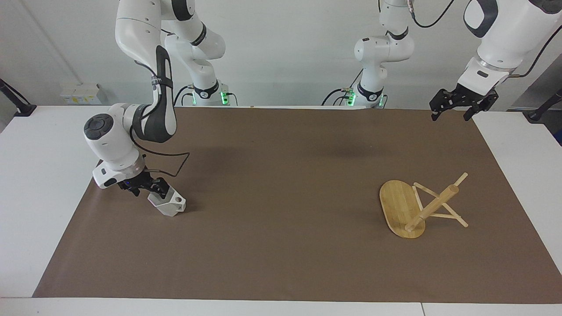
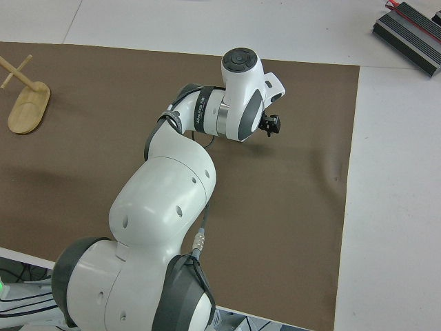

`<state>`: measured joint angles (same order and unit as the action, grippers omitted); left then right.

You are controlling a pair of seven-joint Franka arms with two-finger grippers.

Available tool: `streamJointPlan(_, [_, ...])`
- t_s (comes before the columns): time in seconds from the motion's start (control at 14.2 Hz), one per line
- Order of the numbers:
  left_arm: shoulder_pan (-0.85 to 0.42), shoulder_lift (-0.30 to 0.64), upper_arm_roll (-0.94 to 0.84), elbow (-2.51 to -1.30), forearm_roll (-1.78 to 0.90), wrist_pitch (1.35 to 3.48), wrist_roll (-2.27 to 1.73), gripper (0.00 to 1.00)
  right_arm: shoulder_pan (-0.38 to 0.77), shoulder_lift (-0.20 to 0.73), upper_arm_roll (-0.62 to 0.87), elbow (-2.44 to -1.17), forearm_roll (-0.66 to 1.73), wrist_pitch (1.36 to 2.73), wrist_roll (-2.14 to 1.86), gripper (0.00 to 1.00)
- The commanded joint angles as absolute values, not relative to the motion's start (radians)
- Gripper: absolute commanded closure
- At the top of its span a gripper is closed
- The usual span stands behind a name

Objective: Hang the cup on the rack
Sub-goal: 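Reach the right gripper to the white cup and grasp it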

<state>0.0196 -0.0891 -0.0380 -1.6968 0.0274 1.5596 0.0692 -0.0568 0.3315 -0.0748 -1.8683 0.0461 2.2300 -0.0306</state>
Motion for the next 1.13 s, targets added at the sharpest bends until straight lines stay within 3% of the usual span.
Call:
streamJointPlan(0.0, [0.028, -0.104, -0.044, -1.712, 0.043, 1.552, 0.071, 0.0, -0.061, 0.311, -0.071, -1.878, 0.086, 2.226, -0.049, 0.23])
streamJointPlan(0.07, [0.028, -0.104, -0.044, -1.712, 0.041, 1.552, 0.071, 0.0, -0.061, 0.308, -0.072, -1.873, 0.086, 2.214, -0.04, 0.34])
streamJointPlan(0.14, [0.028, -0.104, -0.044, -1.712, 0.043, 1.552, 0.071, 0.0, -0.06, 0.305, -0.072, -1.87, 0.087, 2.206, -0.013, 0.57])
streamJointPlan(0.21, [0.028, -0.104, -0.044, -1.712, 0.043, 1.552, 0.071, 0.0, -0.058, 0.301, -0.071, -1.868, 0.087, 2.206, 0.012, 0.87])
streamJointPlan(0.28, [0.028, -0.104, -0.044, -1.712, 0.043, 1.552, 0.071, 0.0, -0.057, 0.293, -0.071, -1.868, 0.087, 2.204, 0.037, 1.0])
streamJointPlan(0.78, [0.028, -0.104, -0.043, -1.712, 0.043, 1.552, 0.071, 0.0, -0.049, 0.272, -0.061, -1.859, 0.075, 2.194, 0.005, 1.0])
streamJointPlan(1.06, [0.028, -0.104, -0.044, -1.712, 0.043, 1.552, 0.071, 0.0, -0.051, 0.267, -0.06, -1.751, 0.087, 2.077, 0.012, 1.0])
